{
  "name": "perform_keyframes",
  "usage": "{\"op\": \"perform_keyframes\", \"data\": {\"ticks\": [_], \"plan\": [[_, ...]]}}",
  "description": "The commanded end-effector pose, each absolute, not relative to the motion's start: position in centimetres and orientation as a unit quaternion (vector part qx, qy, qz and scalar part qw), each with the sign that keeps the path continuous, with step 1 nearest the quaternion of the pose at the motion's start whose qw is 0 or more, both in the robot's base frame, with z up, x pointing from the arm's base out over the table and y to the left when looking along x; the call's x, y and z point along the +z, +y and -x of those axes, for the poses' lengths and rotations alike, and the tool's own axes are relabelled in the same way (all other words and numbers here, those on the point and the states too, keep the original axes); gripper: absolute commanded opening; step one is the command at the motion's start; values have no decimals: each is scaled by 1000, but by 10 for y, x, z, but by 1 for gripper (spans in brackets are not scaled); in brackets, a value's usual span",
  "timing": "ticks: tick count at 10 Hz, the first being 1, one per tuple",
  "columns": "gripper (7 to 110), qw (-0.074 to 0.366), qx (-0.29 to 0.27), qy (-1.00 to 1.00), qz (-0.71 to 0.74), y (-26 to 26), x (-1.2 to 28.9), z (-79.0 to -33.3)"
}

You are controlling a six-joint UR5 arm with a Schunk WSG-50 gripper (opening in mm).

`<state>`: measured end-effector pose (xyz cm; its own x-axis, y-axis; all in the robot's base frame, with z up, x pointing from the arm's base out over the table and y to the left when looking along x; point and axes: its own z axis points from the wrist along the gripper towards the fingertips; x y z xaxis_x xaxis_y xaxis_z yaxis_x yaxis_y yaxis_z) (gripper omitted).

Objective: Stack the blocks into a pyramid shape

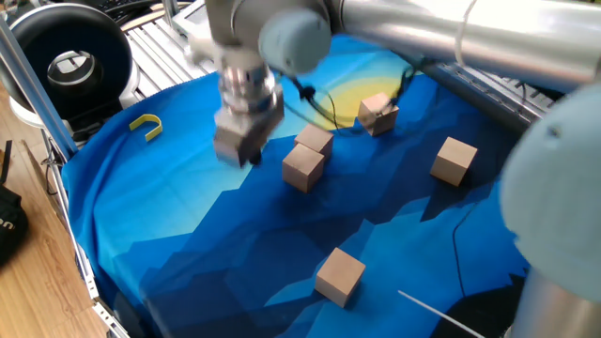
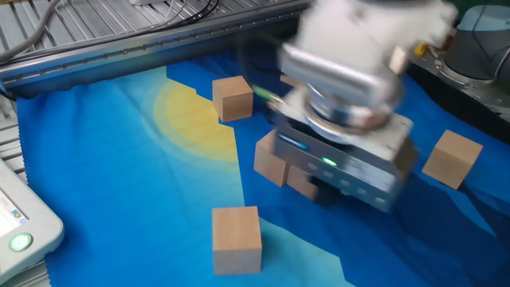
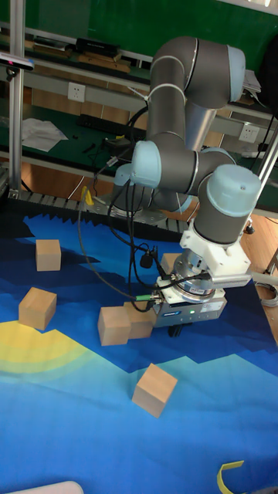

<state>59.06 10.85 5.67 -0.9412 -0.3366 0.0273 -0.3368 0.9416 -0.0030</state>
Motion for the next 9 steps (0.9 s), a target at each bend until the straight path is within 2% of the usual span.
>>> {"op": "perform_keyframes", "data": {"ticks": [1, 2, 4, 6, 7, 9], "plan": [[7, -22, 12, -986, -163, 71, 80, -649], [7, -30, 15, -984, -173, 56, 73, -663], [7, -13, 39, -981, -189, 19, 67, -671], [7, 25, 60, -979, -194, -7, 67, -654], [7, 26, 63, -978, -196, -18, 62, -649], [7, 29, 22, -978, -204, -15, 40, -634]]}}
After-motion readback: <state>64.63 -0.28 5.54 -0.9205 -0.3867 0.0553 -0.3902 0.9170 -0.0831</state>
